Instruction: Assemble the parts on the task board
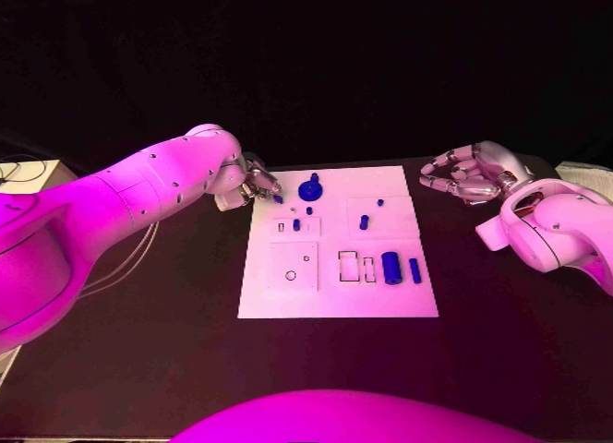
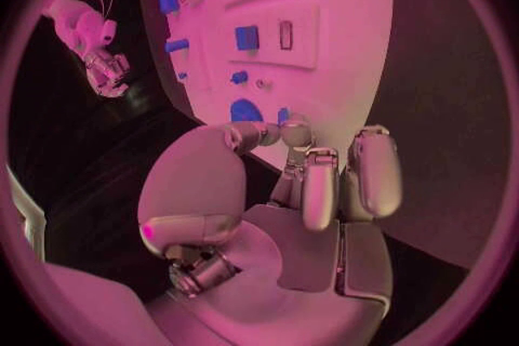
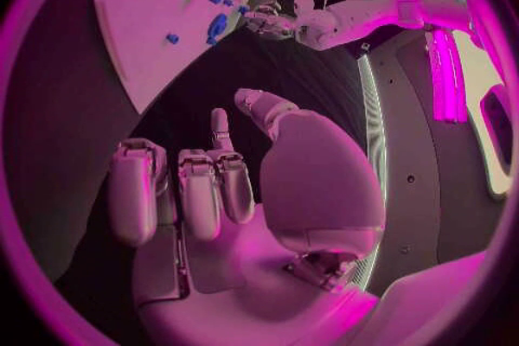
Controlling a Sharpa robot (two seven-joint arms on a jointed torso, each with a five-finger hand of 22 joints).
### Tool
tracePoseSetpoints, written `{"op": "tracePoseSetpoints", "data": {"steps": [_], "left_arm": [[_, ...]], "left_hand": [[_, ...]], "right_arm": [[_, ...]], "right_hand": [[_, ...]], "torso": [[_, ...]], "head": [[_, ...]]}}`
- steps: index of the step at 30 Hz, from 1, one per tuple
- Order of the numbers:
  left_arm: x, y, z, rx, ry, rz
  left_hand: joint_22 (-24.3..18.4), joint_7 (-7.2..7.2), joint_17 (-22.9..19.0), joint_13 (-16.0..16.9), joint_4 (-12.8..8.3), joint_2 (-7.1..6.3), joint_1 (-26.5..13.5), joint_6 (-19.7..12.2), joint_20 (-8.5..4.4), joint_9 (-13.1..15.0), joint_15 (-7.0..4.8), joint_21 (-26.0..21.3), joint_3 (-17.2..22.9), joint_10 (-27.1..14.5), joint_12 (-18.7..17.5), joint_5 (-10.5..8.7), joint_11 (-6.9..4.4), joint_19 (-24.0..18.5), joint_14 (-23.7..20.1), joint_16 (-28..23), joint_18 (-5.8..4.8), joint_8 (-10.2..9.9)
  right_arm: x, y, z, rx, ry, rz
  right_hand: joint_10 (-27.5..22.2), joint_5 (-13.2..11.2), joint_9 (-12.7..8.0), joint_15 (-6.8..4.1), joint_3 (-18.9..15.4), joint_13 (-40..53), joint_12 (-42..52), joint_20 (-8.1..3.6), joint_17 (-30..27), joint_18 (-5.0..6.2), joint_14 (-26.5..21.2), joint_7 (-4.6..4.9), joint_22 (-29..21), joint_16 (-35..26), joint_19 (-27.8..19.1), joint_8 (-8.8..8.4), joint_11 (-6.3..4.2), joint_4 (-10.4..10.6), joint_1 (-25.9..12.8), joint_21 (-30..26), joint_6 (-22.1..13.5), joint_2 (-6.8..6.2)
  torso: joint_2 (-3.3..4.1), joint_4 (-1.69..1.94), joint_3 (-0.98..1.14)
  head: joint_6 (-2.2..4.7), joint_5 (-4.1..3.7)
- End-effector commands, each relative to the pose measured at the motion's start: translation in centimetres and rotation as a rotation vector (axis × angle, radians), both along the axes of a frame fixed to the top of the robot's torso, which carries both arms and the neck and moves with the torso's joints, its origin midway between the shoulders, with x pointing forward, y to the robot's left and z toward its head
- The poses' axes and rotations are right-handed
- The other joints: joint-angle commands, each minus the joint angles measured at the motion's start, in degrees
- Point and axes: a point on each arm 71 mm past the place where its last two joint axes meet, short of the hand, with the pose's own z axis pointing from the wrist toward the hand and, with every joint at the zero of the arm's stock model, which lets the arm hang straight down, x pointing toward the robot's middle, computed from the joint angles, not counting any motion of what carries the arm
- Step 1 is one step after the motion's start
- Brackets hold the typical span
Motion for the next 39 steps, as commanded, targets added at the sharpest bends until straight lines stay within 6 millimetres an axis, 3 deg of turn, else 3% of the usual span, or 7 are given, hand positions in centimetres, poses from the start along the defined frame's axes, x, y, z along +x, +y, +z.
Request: {"op": "tracePoseSetpoints", "data": {"steps": [1,3,6,16,27,33,39], "left_arm": [[-0.3,-0.4,0.3,-0.032,-0.011,-0.013],[-0.7,-0.4,0.6,-0.03,-0.014,-0.029],[-1.2,-0.5,0.9,-0.015,-0.024,-0.05],[-2.7,-1.8,1.8,0.071,-0.09,-0.132],[-3.9,-3.2,0.8,0.14,-0.115,-0.187],[-4.2,-4.0,-0.3,0.166,-0.096,-0.213],[-4.5,-4.6,-1.2,0.174,-0.084,-0.226]], "left_hand": [[0.1,-0.77,13.3,0.2,-9.0,-0.22,-0.1,1.4,-0.18,0.4,-0.45,0.4,8.2,0.5,0.2,1.89,-0.16,0.4,5.3,0.3,-0.45,0.4],[0.3,-0.94,13.5,0.6,-9.3,-0.6,-0.1,2.0,-0.31,0.3,-0.59,0.5,7.9,0.9,0.4,3.61,-0.31,0.5,5.4,0.5,-0.48,0.5],[0.4,-1.08,13.7,1.0,-9.6,-0.86,-0.1,2.5,-0.41,0.2,-0.7,0.6,7.6,1.2,0.5,4.68,-0.44,0.5,5.4,0.6,-0.5,0.5],[0.5,-1.25,13.9,1.3,-9.8,-1.14,-0.1,3.0,-0.51,0.2,-0.82,0.6,7.4,1.6,0.6,5.61,-0.59,0.6,5.5,0.8,-0.51,0.5],[0.9,-1.43,14.1,1.8,-9.9,-1.39,-0.1,3.5,-0.64,0.3,-0.96,1.0,7.3,2.2,0.8,6.64,-0.76,0.9,5.6,0.9,-0.62,0.5],[1.1,-1.48,14.1,2.0,-9.9,-1.48,-0.2,3.7,-0.69,0.3,-1.0,1.1,7.3,2.4,0.9,7.02,-0.82,0.9,5.6,0.9,-0.65,0.5],[1.0,-1.5,14.0,3.0,-9.9,-1.55,-0.2,3.7,-0.7,0.4,-1.02,1.0,7.3,2.9,1.5,7.2,-0.83,0.9,5.6,0.9,-0.63,0.5]], "right_arm": [[0.0,-0.1,0.1,-0.006,-0.004,0.005],[0.0,-0.2,0.1,-0.007,-0.004,0.002],[0.0,-0.3,0.1,-0.008,-0.004,0.0],[0.1,-0.5,0.0,-0.009,-0.003,-0.004],[0.3,-0.6,0.0,-0.009,-0.004,-0.008],[0.4,-0.5,-0.1,-0.009,-0.003,-0.006],[0.4,-0.4,-0.1,-0.009,-0.002,-0.004]], "right_hand": [[5.9,0.1,0.1,0.32,0.2,15.1,0.2,0.32,15.1,0.15,6.1,0.13,0.0,0.2,0.6,-0.37,0.42,0.1,0.4,-0.1,-0.3,-0.11],[5.9,0.1,0.1,0.32,0.2,15.1,0.2,0.32,15.1,0.15,6.1,0.13,0.0,0.2,0.6,-0.37,0.42,0.1,0.4,-0.1,-0.3,-0.11],[5.9,0.1,0.1,0.32,0.2,15.1,0.2,0.32,15.1,0.15,6.1,0.13,0.0,0.2,0.6,-0.37,0.42,0.1,0.4,-0.1,-0.3,-0.11],[5.9,0.1,0.1,0.32,0.2,15.1,0.2,0.32,15.1,0.14,6.1,0.13,0.1,0.2,0.7,-0.4,0.42,0.1,0.3,0.0,-0.3,-0.11],[5.9,0.1,0.1,0.32,0.2,15.1,0.2,0.32,15.1,0.14,6.1,0.13,0.1,0.2,0.7,-0.4,0.42,0.1,0.3,0.0,-0.3,-0.11],[5.9,0.1,0.1,0.32,0.2,15.1,0.2,0.32,15.1,0.14,6.1,0.13,0.1,0.2,0.7,-0.4,0.42,0.1,0.3,0.0,-0.3,-0.11],[5.9,0.1,0.1,0.32,0.2,15.1,0.2,0.32,15.1,0.14,6.1,0.13,0.1,0.2,0.7,-0.4,0.42,0.1,0.3,0.0,-0.3,-0.11]], "torso": [[-0.08,0.07,0.07],[-0.21,0.23,0.1],[-0.43,0.47,0.09],[-1.12,1.3,0.01],[-1.74,1.65,-0.11],[-1.65,1.46,-0.05],[-1.53,1.49,-0.11]], "head": [[0.02,0.12],[-0.05,0.15],[-0.21,0.01],[-0.65,-0.04],[-1.31,-0.1],[-1.5,0.11],[-1.72,-0.09]]}}
